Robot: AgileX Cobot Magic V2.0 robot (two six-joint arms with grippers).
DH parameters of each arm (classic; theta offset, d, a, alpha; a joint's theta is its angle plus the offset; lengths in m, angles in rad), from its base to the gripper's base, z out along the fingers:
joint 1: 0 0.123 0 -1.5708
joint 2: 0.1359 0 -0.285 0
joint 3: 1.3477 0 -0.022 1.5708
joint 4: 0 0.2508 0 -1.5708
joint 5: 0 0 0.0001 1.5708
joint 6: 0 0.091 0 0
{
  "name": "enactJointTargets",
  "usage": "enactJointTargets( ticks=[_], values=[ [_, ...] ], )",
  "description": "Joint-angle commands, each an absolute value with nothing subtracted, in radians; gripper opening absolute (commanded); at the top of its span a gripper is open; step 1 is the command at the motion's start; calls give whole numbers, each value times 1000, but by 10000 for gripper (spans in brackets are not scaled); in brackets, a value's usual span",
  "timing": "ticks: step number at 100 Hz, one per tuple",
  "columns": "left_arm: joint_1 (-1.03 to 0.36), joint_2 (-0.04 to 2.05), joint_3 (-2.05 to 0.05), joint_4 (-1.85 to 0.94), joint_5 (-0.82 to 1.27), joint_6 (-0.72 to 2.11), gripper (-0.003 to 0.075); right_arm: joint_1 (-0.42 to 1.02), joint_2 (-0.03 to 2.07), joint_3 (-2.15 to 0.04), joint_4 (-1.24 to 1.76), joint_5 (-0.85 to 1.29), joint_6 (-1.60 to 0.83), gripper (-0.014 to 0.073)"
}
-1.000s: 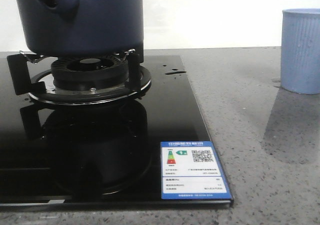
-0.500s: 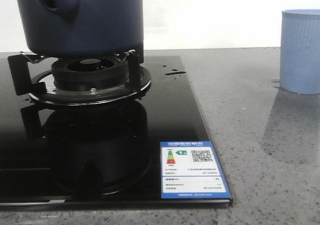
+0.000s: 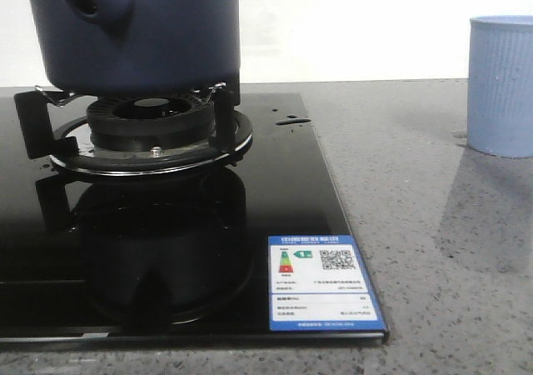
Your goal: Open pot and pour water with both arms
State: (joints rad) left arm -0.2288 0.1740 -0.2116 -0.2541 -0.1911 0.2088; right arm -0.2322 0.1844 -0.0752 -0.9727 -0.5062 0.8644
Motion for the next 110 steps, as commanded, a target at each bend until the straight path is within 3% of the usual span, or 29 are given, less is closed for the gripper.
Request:
enactJointTargets(
  ticks=[1,95,110],
  values=[
    [-225,152,-219,-261,-247,208,-16,-238,162,-95,-942,-491,864,-62],
    [-221,151,-197,-221,-215,208,-16,-238,158,-95,-942,-483,864,-62],
    [-162,114,-160,-133,-75,138,-16,-238,158,-95,-942,-483,864,-62]
  ],
)
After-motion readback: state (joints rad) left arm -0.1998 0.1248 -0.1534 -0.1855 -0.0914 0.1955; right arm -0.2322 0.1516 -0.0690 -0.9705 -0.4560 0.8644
